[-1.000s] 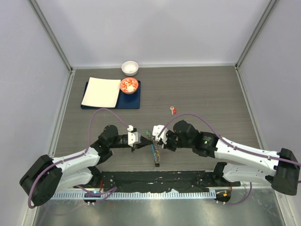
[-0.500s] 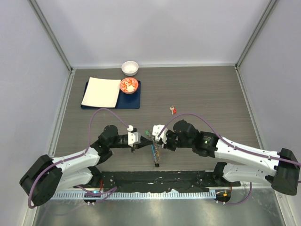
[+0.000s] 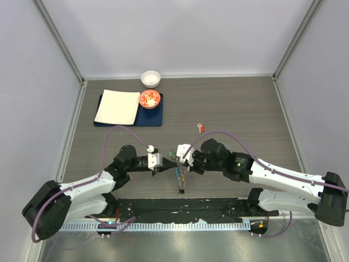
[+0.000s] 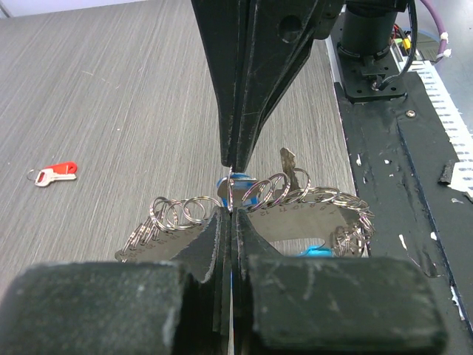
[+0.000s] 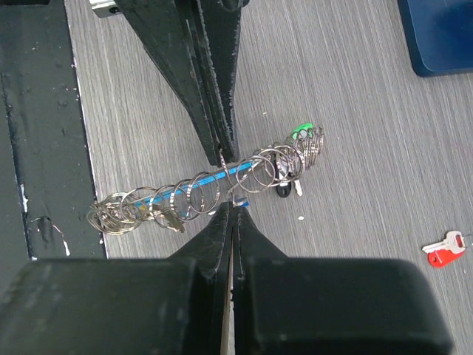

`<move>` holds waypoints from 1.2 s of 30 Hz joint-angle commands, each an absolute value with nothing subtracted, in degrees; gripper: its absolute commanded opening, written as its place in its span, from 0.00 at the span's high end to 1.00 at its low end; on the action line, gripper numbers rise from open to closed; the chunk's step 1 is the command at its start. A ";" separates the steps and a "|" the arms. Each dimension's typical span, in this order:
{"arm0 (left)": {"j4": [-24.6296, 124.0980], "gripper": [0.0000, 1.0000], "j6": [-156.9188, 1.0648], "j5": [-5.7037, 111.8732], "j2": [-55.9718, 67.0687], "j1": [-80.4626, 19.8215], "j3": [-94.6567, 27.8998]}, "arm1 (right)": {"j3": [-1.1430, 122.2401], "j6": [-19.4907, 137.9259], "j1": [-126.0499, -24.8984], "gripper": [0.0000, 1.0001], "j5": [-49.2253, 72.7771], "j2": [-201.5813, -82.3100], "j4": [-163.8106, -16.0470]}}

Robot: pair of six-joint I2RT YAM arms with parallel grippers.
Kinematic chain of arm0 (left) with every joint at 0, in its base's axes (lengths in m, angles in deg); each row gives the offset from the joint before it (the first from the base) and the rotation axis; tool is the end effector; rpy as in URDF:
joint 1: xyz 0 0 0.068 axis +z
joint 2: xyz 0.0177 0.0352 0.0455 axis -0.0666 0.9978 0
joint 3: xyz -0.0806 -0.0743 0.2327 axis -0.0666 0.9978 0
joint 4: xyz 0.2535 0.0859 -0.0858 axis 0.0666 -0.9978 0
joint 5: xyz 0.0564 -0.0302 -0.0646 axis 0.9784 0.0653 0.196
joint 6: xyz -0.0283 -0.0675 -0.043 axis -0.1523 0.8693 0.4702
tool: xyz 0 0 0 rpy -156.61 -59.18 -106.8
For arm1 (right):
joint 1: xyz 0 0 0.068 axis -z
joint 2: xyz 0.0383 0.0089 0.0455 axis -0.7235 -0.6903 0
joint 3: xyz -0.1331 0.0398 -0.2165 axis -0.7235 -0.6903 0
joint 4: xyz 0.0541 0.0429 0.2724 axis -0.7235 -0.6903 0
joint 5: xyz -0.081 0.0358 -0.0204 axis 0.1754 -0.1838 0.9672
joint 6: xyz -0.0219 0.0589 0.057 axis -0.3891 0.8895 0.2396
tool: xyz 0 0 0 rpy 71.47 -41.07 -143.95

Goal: Put the keys on the keyring

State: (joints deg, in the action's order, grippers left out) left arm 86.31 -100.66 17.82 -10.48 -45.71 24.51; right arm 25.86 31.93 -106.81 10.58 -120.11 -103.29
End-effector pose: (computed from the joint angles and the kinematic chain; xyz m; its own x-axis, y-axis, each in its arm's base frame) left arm 0.1527 -0.2058 0.1666 0.1106 0.0891 -0.9899 0.9909 0.0669 0.1167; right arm 0.1327 0.2573 0.2213 0.0766 -0.5659 -0.8209 -0.9574 0.1880 -0.2190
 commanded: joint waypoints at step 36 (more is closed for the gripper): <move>88.76 1.00 -101.81 16.96 -11.41 -45.83 23.23 | 28.95 31.22 -106.73 0.99 7.73 -119.93 -100.58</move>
